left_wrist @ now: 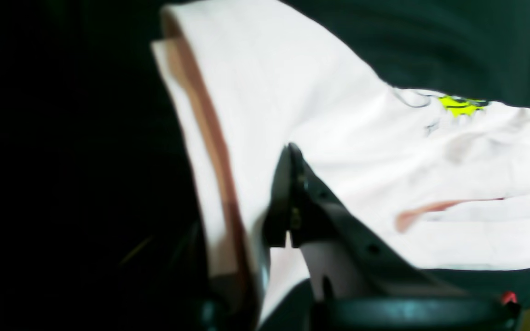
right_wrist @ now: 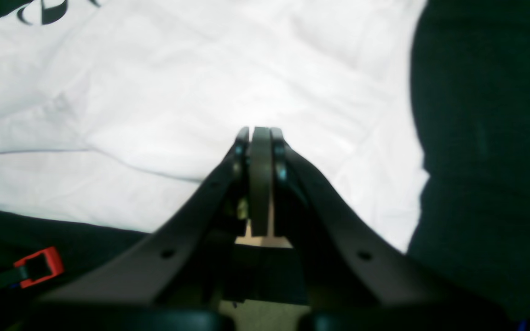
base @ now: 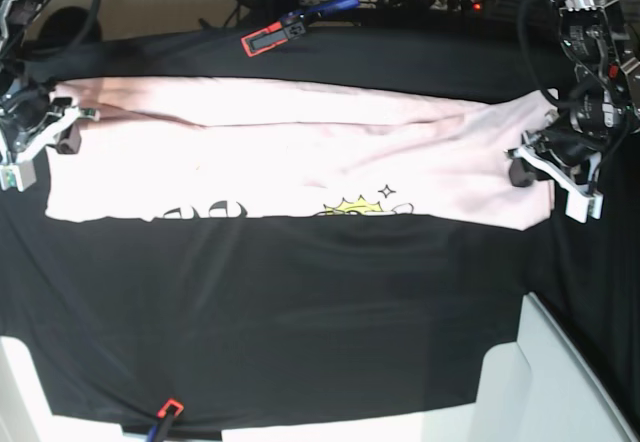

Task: Fold the T-shirt properly
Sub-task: 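Lift the strip end with the left gripper and fold it toward the right gripper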

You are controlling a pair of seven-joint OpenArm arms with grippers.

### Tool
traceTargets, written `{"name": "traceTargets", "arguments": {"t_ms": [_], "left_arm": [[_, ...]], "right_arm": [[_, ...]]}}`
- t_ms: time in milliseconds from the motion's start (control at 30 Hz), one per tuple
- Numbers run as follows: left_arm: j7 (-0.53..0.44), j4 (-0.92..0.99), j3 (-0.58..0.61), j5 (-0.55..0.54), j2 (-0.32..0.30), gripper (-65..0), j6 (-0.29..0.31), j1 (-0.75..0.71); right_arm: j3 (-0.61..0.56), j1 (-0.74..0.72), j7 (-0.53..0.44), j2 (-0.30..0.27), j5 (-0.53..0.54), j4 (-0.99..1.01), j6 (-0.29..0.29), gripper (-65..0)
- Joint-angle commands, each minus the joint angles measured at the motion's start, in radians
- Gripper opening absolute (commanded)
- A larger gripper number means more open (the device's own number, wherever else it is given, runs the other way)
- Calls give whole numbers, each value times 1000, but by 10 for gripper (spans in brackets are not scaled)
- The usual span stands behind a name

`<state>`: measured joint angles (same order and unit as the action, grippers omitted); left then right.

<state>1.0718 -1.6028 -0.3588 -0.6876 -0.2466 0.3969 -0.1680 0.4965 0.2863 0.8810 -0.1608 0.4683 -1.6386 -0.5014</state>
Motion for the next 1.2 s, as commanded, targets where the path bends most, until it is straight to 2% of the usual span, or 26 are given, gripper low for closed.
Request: {"name": "traceTargets", "arguments": {"t_ms": [0, 233, 400, 633, 800, 967, 1167], "left_arm": [[6, -37, 1, -14, -1, -650, 6, 6], [152, -178, 25, -14, 106, -650, 6, 20], [160, -228, 185, -19, 140, -650, 4, 20], [160, -219, 327, -13, 224, -650, 3, 32], [156, -218, 432, -20, 241, -650, -98, 68], [156, -118, 498, -19, 269, -650, -106, 114], [153, 40, 518, -19, 298, -650, -106, 153]], "right_arm": [[4, -5, -21, -16, 14, -15, -6, -647], [4, -5, -21, -16, 14, -15, -6, -647], [4, -5, -19, -16, 14, -15, -6, -647], [4, -5, -19, -16, 14, -15, -6, -647], [4, -5, -19, -16, 14, -15, -6, -647], [4, -5, -19, -16, 14, -15, -6, -647], [4, -5, -19, -16, 14, -15, -6, -647]]}}
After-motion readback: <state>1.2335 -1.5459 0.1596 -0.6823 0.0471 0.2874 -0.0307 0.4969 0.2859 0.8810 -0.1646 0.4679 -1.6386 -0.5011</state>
